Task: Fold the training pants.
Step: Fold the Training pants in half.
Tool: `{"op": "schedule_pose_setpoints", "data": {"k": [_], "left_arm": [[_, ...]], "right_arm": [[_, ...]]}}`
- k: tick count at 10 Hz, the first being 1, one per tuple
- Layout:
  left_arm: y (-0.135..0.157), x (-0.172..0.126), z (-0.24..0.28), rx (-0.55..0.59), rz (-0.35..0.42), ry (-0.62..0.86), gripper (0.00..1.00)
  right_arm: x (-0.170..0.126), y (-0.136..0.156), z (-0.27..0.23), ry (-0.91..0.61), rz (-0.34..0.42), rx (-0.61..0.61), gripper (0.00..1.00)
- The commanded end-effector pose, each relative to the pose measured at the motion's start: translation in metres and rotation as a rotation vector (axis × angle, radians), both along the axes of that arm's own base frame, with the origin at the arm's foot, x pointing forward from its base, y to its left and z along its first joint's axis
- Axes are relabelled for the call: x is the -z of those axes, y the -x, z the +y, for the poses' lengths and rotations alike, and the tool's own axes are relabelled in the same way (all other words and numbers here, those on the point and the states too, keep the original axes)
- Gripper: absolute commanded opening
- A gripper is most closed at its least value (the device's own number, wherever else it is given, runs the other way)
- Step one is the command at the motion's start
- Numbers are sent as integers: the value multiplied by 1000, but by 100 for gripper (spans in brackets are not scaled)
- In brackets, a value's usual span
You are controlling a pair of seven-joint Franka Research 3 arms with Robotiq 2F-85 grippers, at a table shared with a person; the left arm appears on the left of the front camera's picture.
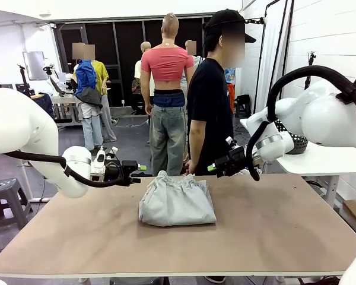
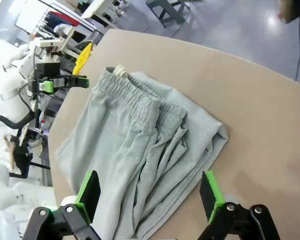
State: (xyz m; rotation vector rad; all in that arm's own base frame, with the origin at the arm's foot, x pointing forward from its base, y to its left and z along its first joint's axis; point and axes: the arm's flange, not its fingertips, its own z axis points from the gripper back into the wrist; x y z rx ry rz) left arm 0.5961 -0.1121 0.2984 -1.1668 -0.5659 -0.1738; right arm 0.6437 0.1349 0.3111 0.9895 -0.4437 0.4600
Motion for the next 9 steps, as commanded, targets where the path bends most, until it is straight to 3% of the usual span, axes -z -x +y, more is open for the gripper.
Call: {"op": "schedule_pose_setpoints", "data": {"k": [1, 9], "left_arm": [[-8, 3, -2, 8, 6, 4, 100], [-8, 3, -2, 8, 6, 4, 100]], "right_arm": [[4, -8, 4, -2, 10, -10, 100], [4, -8, 4, -2, 10, -10, 100]]}}
